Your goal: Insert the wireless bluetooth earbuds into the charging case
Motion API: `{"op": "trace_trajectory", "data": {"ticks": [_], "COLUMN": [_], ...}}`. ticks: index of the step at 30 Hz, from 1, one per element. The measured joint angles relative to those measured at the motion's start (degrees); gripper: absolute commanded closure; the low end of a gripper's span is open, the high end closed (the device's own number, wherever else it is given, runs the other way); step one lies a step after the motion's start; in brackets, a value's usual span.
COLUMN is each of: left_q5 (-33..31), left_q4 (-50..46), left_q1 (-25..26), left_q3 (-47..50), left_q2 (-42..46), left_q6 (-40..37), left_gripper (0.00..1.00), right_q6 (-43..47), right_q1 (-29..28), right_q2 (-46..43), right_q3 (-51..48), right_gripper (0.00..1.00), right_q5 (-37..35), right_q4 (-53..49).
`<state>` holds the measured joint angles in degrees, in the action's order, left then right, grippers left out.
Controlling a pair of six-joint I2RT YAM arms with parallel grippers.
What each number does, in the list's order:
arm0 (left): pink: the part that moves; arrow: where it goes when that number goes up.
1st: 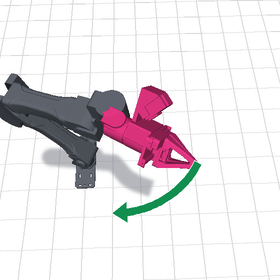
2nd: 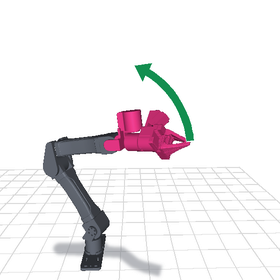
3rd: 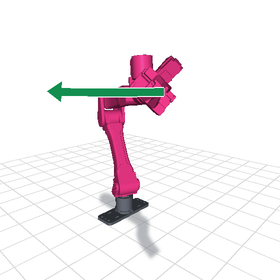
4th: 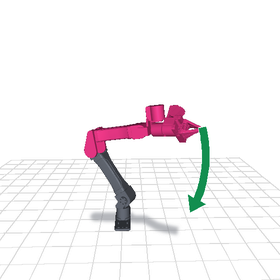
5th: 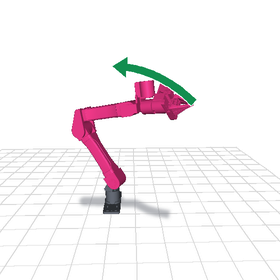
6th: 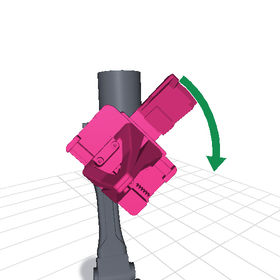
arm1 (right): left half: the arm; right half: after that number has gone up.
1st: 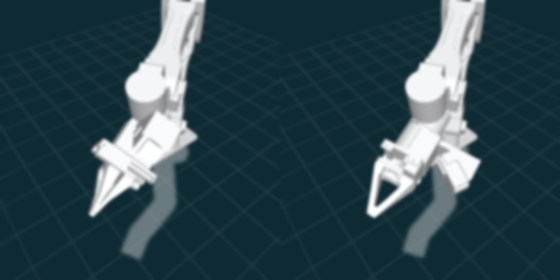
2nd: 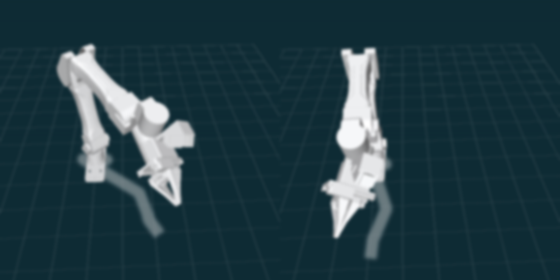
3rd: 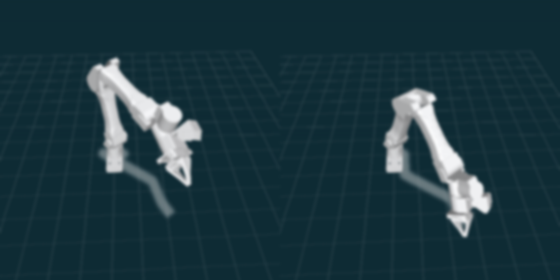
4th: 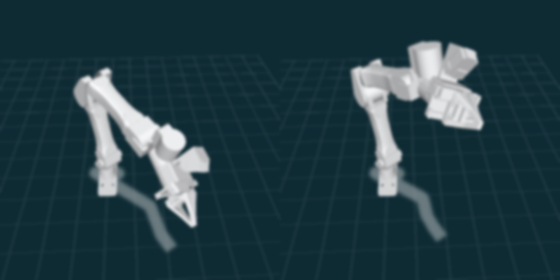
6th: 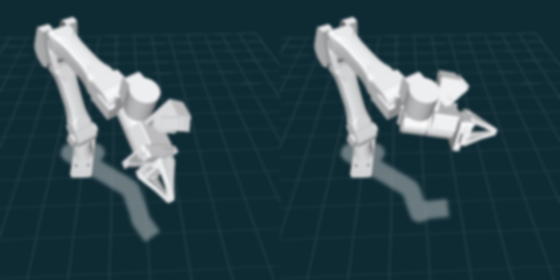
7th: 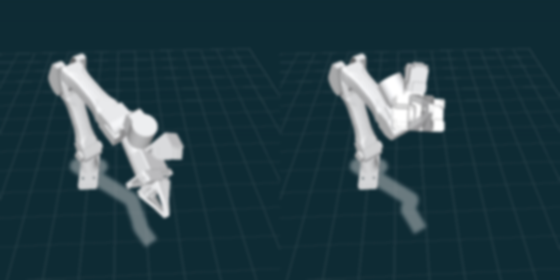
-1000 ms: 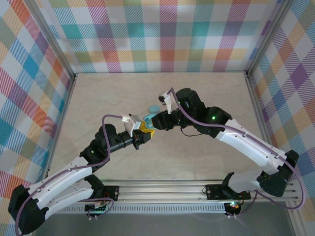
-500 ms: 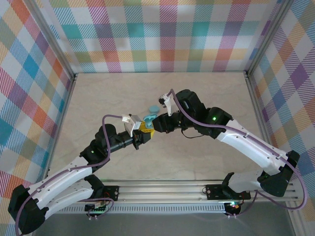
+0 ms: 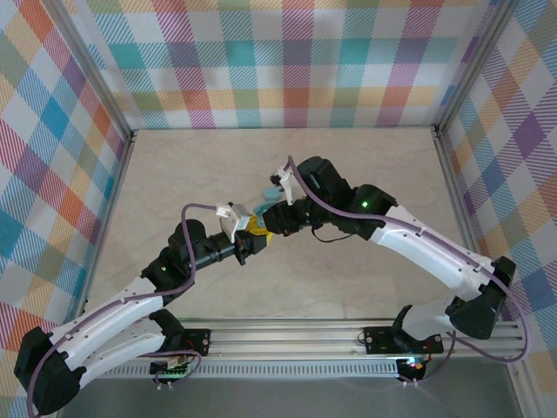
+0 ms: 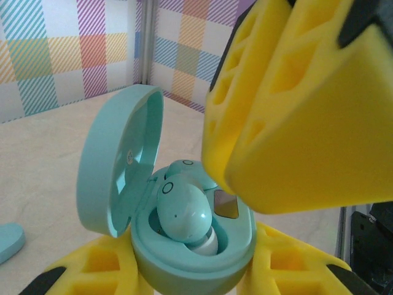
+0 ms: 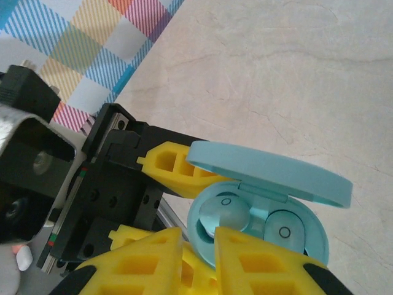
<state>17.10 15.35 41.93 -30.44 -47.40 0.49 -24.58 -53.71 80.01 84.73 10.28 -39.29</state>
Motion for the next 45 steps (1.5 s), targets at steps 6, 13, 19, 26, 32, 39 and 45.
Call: {"op": "trace_trajectory", "data": {"ticks": [6, 13, 19, 26, 32, 39, 45], "left_q5": [0.0, -0.2, -0.1, 0.0, 1.2, 3.3, 3.7], "left_q4": [-0.2, -0.2, -0.2, -0.2, -0.6, -2.1, -3.2], "left_q1": [0.0, 0.0, 0.0, 0.0, 0.0, 0.0, 0.0], "left_q3": [0.0, 0.2, 0.3, 0.3, 0.3, 0.3, 0.3], "left_q2": [0.4, 0.4, 1.0, 1.5, 1.9, 2.4, 2.9], "left_q6": [-0.3, -0.4, -1.0, -1.9, -2.2, -2.9, -3.1], "left_gripper": [1.0, 1.0, 1.0, 1.0, 1.0, 1.0, 1.0], "right_q6": [0.0, 0.0, 0.2, 2.0, 2.9, 3.0, 3.0], "right_q1": [0.0, 0.0, 0.0, 0.7, 4.0, 5.8, 5.8], "right_q2": [1.3, 2.6, 2.3, -1.6, -2.1, 2.9, 5.2], "right_q3": [0.8, 2.5, 3.6, 6.4, 10.3, 11.1, 10.6], "right_gripper": [0.77, 0.7, 0.7, 0.7, 0.69, 0.68, 0.68], "right_q5": [-0.3, -0.4, -1.9, -4.0, -3.7, -0.4, 3.2], "right_q4": [-1.2, -2.2, -2.6, -3.9, -4.8, -5.5, -5.4]}}
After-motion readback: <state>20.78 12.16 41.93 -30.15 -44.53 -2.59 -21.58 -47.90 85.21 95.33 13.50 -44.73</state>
